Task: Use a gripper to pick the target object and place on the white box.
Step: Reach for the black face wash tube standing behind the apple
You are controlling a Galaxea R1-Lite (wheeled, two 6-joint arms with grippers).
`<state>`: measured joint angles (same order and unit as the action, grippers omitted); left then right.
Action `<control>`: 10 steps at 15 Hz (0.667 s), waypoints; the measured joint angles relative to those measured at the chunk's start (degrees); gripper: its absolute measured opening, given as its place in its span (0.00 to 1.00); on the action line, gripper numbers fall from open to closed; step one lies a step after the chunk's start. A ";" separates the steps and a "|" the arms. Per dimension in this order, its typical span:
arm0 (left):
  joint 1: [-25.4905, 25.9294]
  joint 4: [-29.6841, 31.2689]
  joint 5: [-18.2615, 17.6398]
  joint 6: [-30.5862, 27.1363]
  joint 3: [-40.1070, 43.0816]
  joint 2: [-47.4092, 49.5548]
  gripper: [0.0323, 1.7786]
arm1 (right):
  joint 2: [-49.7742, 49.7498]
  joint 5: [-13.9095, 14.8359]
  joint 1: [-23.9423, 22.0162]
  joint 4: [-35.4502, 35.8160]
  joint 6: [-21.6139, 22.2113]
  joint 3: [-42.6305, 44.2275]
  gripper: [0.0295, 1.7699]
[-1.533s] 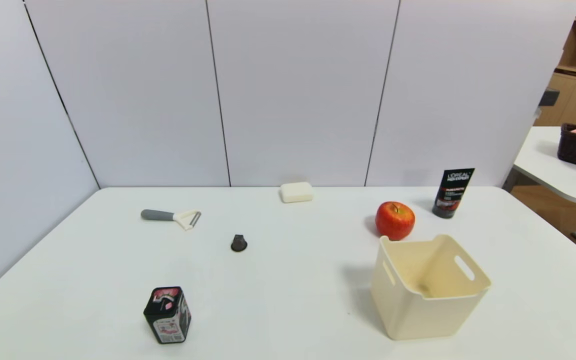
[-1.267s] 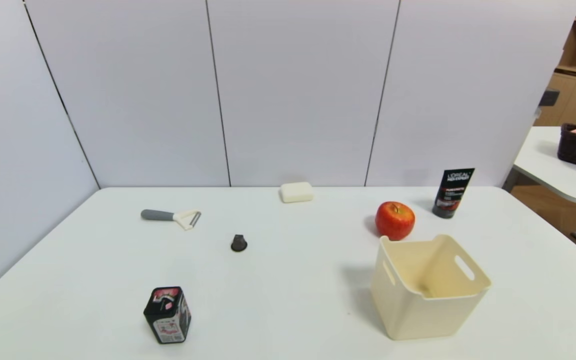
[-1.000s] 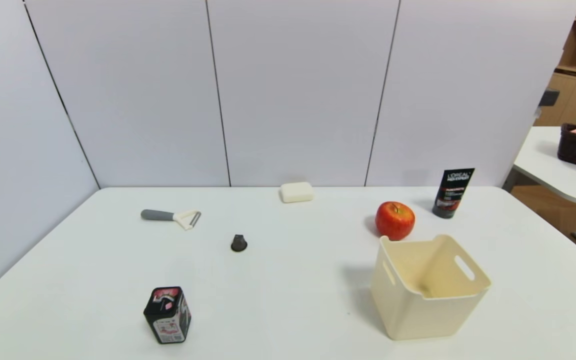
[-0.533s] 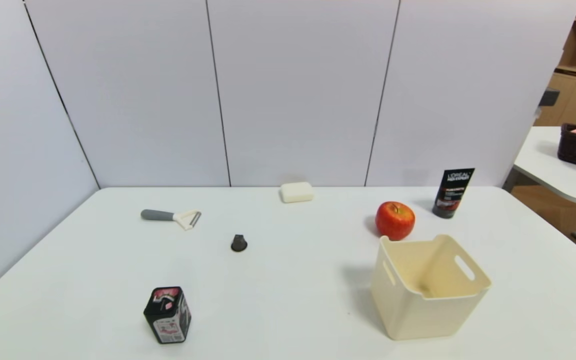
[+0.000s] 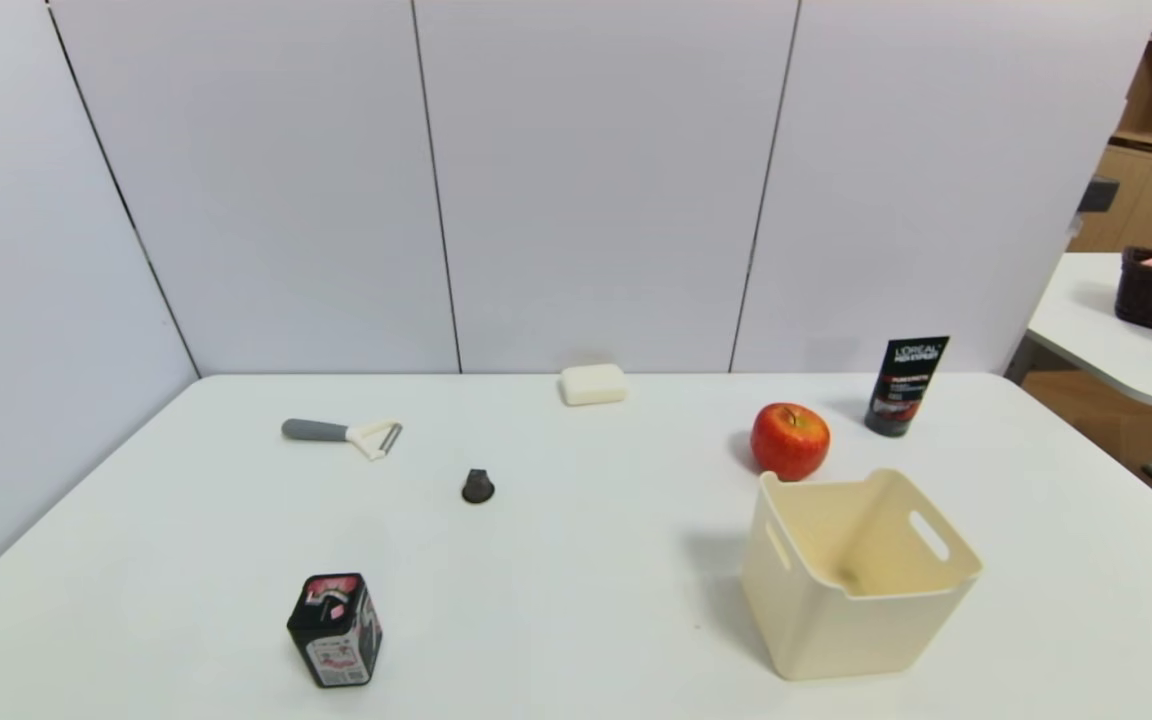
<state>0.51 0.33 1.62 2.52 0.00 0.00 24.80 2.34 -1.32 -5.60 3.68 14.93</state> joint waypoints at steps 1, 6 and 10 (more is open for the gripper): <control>0.00 0.00 -0.02 0.00 0.00 0.00 0.95 | 3.40 0.02 -0.24 0.09 0.06 1.73 0.97; 0.00 0.00 0.02 0.00 0.00 0.00 0.95 | 20.16 -0.04 -1.68 0.43 -0.16 9.07 0.97; 0.00 -0.02 0.02 0.00 0.00 0.00 0.95 | 33.78 -0.02 -3.83 1.08 -0.21 16.90 0.97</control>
<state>0.51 0.30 1.65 2.52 0.00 0.00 58.58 2.32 -5.14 -4.51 3.47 31.83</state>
